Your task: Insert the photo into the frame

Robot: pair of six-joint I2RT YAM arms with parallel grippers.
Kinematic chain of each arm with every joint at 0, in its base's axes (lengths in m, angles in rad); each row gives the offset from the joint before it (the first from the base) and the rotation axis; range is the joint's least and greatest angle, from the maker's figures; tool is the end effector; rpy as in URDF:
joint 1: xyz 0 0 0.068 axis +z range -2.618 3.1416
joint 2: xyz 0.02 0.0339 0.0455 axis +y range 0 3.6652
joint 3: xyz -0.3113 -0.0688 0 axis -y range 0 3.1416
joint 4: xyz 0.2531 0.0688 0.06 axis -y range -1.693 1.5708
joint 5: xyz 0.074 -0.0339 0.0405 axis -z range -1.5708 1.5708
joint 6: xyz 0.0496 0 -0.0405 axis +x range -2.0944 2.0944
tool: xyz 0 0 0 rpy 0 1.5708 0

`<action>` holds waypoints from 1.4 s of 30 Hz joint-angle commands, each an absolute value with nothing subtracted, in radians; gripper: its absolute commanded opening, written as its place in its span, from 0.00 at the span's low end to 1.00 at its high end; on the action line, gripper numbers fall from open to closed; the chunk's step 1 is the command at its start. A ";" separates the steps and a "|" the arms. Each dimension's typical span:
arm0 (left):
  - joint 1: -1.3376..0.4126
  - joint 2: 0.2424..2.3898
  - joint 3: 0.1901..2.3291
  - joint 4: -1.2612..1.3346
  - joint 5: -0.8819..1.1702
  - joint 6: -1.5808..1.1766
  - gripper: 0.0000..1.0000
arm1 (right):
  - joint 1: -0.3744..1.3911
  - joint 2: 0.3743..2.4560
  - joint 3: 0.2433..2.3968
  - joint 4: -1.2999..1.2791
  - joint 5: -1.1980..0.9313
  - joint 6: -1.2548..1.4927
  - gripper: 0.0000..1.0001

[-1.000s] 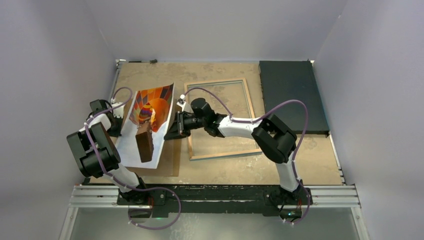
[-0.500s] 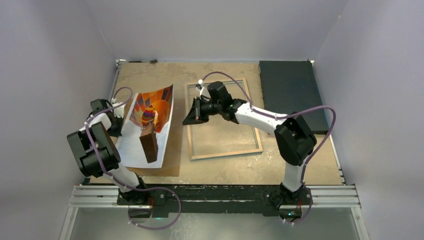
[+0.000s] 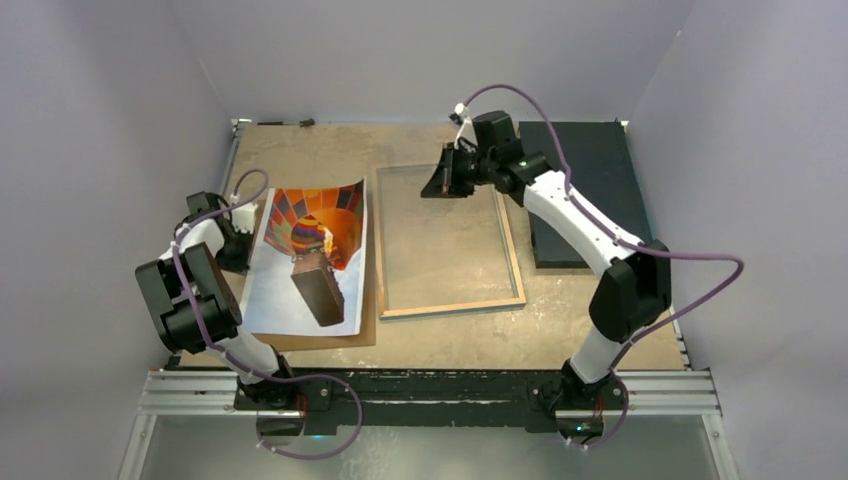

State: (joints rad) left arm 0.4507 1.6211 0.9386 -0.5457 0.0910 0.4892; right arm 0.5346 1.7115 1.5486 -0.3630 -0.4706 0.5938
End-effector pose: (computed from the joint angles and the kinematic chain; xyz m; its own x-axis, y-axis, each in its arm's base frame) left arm 0.2822 0.1316 0.1951 -0.9393 0.0653 -0.3368 0.0398 0.9958 0.0823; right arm 0.3546 0.2361 0.3805 -0.8009 0.1053 -0.5895 -0.4144 0.6132 0.6726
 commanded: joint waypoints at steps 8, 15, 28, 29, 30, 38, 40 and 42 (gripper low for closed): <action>0.436 1.584 1.077 -0.632 0.087 0.451 0.15 | 0.498 1.592 1.706 -0.575 -0.265 0.419 0.00; 0.412 1.527 1.290 -0.764 0.102 0.445 0.47 | 0.467 1.565 1.771 -0.638 -0.216 0.382 0.00; -0.285 1.533 1.138 -0.669 0.042 0.165 0.58 | 0.384 1.485 1.732 -0.647 -0.217 0.400 0.00; -0.330 1.541 1.117 -0.649 0.029 0.155 0.59 | 0.379 1.476 1.723 -0.645 -0.223 0.402 0.00; -0.370 1.549 1.101 -0.627 0.014 0.145 0.59 | 0.373 1.468 1.715 -0.643 -0.227 0.405 0.00; -0.538 1.578 1.012 -0.513 -0.066 0.152 0.59 | 0.338 1.440 1.661 -0.625 -0.285 0.422 0.00; -0.561 1.578 0.986 -0.479 -0.101 0.181 0.59 | 0.335 1.438 1.653 -0.621 -0.289 0.427 0.00; -0.573 1.578 0.956 -0.443 -0.118 0.205 0.59 | 0.333 1.437 1.649 -0.619 -0.294 0.430 0.00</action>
State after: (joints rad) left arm -0.5480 1.5803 1.0031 -0.5488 -0.0505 0.1726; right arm 0.3397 1.4597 1.6596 -0.6529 -0.2550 0.4145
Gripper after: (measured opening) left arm 0.591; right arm 0.005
